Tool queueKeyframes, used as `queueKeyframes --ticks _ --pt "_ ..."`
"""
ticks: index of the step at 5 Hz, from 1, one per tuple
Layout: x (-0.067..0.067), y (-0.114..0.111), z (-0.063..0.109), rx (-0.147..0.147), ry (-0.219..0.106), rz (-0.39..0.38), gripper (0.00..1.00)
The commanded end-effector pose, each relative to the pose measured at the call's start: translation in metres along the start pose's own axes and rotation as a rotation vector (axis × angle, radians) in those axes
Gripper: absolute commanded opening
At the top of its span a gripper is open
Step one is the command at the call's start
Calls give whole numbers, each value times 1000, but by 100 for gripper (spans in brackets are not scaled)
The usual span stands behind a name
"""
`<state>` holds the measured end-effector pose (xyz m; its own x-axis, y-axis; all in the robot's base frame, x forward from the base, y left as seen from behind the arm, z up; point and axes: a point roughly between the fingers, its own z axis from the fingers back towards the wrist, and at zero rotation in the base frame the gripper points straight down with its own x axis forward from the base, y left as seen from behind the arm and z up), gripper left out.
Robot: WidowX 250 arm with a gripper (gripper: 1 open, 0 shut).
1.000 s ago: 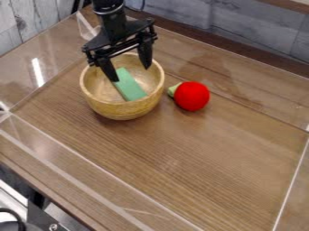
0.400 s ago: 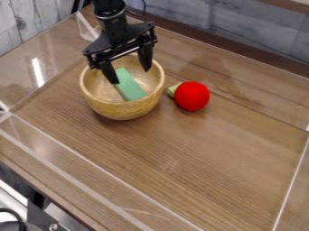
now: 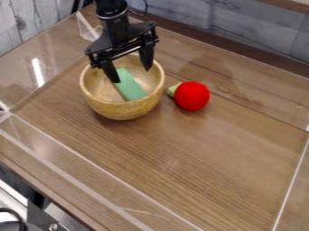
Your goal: Remove the green stick from the brown bowl and put it on the table
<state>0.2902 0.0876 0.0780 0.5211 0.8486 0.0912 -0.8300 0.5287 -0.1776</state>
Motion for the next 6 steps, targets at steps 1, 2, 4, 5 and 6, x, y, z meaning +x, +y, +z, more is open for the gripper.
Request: queueKeyframes --ticks 1,2,4,5,6 --pt "8 -8 19 -38 -64 -18 100" --pt "8 -8 20 -38 -75 -24 100" --pt "10 -5 10 -23 -86 15 0" --pt "6 -4 10 -20 -87 38 0" --pt "-10 -4 17 -31 -70 22 0"
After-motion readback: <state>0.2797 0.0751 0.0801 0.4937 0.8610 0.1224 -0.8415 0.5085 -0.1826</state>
